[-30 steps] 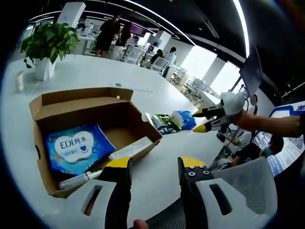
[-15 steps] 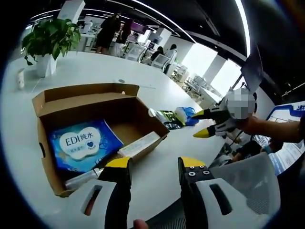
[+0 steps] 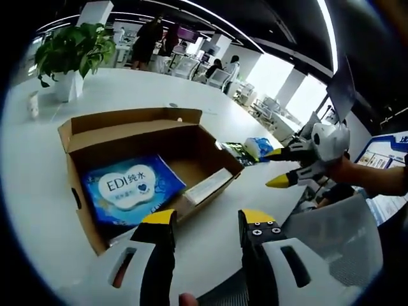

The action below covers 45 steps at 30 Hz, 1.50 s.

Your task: Operate the shoe box by opening the lid, removing the specified soft item, and placing it in the target area until the item is outside and the box remains undamaged.

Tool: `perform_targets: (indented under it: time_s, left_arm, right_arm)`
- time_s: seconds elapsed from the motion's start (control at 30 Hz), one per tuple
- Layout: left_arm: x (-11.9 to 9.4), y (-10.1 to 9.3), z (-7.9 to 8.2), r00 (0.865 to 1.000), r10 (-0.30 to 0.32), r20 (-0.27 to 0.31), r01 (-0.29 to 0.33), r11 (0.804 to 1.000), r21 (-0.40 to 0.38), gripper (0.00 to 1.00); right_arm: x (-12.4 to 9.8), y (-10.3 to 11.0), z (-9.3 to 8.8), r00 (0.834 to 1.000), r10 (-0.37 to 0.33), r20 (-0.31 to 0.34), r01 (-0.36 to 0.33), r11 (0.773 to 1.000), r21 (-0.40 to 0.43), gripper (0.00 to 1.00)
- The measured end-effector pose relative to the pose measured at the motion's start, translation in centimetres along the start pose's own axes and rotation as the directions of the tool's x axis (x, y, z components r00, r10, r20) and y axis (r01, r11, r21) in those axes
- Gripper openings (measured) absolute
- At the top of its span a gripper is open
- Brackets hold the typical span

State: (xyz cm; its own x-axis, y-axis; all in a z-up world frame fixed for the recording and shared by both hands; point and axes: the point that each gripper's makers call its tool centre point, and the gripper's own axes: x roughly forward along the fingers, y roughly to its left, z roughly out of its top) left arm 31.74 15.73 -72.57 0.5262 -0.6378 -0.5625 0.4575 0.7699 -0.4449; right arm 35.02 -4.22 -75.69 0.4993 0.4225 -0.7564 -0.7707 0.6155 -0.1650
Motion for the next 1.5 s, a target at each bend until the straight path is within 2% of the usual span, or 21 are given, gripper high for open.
perform_targets:
  time_s: [0.17,0.33,0.6,0.9,1.23,1.5]
  left_arm:
    - [-0.5,1.0,-0.4,1.000,0.018,-0.020,-0.018,1.000,0.009,0.39]
    - [-1.2,1.9,-0.2,0.999,0.035,-0.025,-0.035,0.999,0.014,0.39]
    - [-2.0,2.7,-0.5,0.999,0.048,-0.017,-0.048,0.999,-0.002,0.39]
    - [-2.5,3.1,-1.1,0.999,0.053,-0.007,-0.053,0.998,-0.032,0.39]
    - [-4.0,4.4,-1.2,0.997,0.074,0.024,-0.072,0.995,-0.062,0.39]
    - [-5.5,5.3,-1.3,0.994,0.099,0.044,-0.096,0.993,-0.074,0.39]
  right_arm:
    - [0.2,1.4,0.3,1.000,0.012,0.015,-0.012,0.999,0.033,0.44]
    - [0.3,2.0,0.9,0.999,0.018,0.040,-0.021,0.996,0.082,0.44]
    - [0.1,2.1,3.3,0.994,0.032,0.105,-0.047,0.989,0.140,0.44]
    - [0.9,2.9,6.5,0.986,0.071,0.152,-0.092,0.986,0.136,0.43]
    - [3.0,4.0,8.9,0.981,0.118,0.153,-0.136,0.985,0.108,0.42]
    - [4.7,4.3,11.0,0.974,0.148,0.169,-0.170,0.977,0.125,0.42]
